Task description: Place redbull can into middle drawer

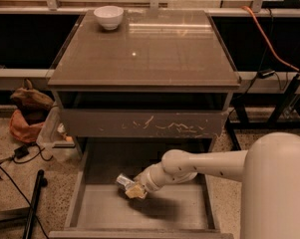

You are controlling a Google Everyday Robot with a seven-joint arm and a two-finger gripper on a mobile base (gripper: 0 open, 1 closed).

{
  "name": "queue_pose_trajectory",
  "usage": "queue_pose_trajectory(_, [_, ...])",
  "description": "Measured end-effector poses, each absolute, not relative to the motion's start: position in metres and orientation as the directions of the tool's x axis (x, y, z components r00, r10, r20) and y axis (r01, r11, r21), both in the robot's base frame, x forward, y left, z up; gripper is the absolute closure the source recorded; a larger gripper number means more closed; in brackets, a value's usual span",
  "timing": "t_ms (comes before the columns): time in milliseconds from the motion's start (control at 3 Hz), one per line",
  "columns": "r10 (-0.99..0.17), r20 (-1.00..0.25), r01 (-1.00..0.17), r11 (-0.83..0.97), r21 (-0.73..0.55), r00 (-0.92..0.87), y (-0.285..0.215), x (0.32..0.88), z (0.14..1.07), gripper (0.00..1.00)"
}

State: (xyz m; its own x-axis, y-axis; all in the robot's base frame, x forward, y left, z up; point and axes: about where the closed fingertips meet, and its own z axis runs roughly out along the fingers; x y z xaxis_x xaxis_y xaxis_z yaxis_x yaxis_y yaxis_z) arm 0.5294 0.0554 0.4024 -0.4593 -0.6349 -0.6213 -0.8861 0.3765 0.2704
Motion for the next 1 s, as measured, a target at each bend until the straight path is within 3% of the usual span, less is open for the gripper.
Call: queue_pose_trajectory(1000, [-0.612,-0.604,-0.859,0.401,0.319,-0.510,0.055,0.538,0.366,1.00])
